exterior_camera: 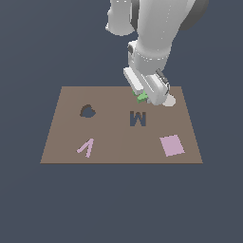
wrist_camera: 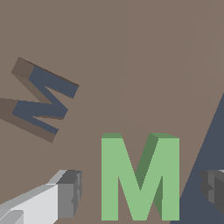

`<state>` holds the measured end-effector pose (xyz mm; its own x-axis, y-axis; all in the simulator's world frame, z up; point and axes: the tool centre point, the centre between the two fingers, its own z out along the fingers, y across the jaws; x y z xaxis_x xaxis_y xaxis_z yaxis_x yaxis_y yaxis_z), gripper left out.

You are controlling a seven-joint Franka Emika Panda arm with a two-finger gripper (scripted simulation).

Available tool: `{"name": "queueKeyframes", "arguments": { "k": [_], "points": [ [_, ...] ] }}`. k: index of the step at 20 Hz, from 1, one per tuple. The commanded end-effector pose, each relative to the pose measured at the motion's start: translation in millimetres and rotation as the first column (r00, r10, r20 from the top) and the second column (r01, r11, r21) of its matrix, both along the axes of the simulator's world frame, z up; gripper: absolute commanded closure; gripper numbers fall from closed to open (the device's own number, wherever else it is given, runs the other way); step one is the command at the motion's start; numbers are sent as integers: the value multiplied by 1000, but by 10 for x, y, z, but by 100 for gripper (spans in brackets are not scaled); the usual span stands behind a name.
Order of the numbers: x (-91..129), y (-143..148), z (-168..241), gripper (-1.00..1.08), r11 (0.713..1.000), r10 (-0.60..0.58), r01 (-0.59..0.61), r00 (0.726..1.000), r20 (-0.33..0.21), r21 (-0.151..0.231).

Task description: Insert a designated object into the corresponding slot on a board.

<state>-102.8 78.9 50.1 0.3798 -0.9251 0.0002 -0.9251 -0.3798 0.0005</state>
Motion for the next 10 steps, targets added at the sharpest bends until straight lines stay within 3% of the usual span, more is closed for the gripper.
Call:
{"name": "queueKeyframes", "arguments": {
  "k": [1,10],
  "points": [
    [0,0,0,-92,1000,0,0,1000,0,0],
    [-1,1,-177,-92,1000,-2,2,1000,0,0]
  ]
}}
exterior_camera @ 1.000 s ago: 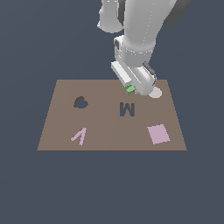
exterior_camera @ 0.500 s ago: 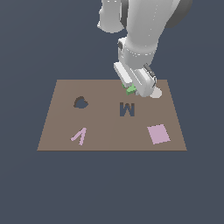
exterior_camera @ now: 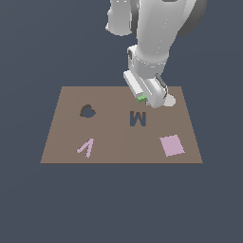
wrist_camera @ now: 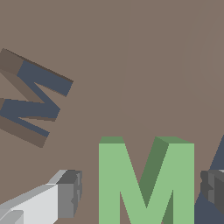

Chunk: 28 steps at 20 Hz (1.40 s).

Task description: Insert a designated object into the corresponding slot on a board.

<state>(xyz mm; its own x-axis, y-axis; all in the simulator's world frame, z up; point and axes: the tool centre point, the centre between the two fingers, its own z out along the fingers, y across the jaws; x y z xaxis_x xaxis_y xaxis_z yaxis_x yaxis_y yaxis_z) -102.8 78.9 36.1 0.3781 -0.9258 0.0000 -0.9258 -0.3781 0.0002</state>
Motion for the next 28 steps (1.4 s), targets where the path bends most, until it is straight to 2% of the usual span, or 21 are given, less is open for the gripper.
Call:
{"name": "queueKeyframes", "arguments": {
  "k": [1,3,4,21,28],
  "points": [
    [-1,-1,-51,-92,1000,-1,1,1000,0,0],
    [-1,0,-62,-92,1000,-1,1,1000,0,0],
    [-1,0,-62,108,1000,-1,1,1000,0,0],
    [2,0,-24,108,1000,0,0,1000,0,0],
    [31,-29,-21,108,999,42,-42,999,0,0]
  ]
}}
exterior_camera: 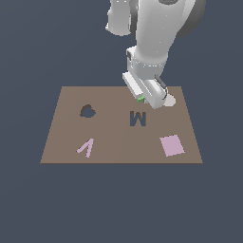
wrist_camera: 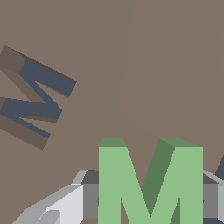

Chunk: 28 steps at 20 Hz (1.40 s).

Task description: Insert a designated object into the corresponding slot on a board.

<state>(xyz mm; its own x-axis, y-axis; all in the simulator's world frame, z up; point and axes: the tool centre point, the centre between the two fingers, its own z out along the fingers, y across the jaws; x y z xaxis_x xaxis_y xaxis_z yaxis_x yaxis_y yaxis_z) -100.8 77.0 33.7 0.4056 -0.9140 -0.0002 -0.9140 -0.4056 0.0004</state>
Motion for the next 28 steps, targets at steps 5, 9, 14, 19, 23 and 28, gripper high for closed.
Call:
{"name": "queueKeyframes", "arguments": {
  "k": [5,9,14,19,23,28],
  "points": [
    [62,-57,7,108,997,83,-83,997,1,0],
    [125,-106,13,108,986,165,-165,986,1,0],
    [238,-174,21,108,955,297,-297,955,1,0],
    [396,-237,33,108,889,458,-458,889,1,-1],
    [545,-267,43,108,807,590,-590,807,0,-1],
    [709,-269,53,108,698,716,-716,698,0,-1]
  ]
}}
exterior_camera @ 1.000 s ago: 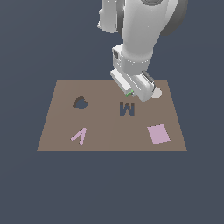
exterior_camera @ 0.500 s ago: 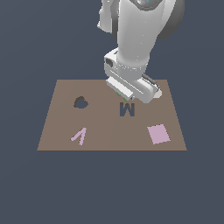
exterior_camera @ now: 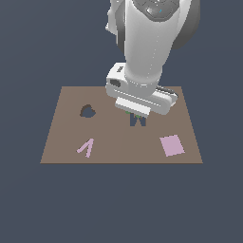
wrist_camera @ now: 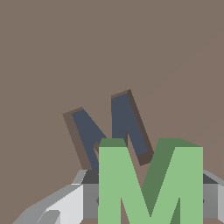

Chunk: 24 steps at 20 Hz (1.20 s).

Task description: Insert a designated object into the corresponding slot on a board.

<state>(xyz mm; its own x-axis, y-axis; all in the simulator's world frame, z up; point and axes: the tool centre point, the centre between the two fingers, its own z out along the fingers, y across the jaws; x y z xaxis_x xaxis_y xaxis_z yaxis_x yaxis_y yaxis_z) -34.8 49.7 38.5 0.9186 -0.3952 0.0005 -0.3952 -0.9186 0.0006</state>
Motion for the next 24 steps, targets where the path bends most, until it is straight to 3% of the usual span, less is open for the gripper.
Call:
{"name": "queueKeyframes", "arguments": {
  "k": [1,12,18,24],
  "points": [
    [79,6,7,108,997,81,-81,997,0,0],
    [298,68,19,108,952,307,-307,952,0,0],
    [341,91,21,108,936,353,-353,936,0,0],
    [337,94,21,108,936,351,-351,936,-1,0]
  ]
}}
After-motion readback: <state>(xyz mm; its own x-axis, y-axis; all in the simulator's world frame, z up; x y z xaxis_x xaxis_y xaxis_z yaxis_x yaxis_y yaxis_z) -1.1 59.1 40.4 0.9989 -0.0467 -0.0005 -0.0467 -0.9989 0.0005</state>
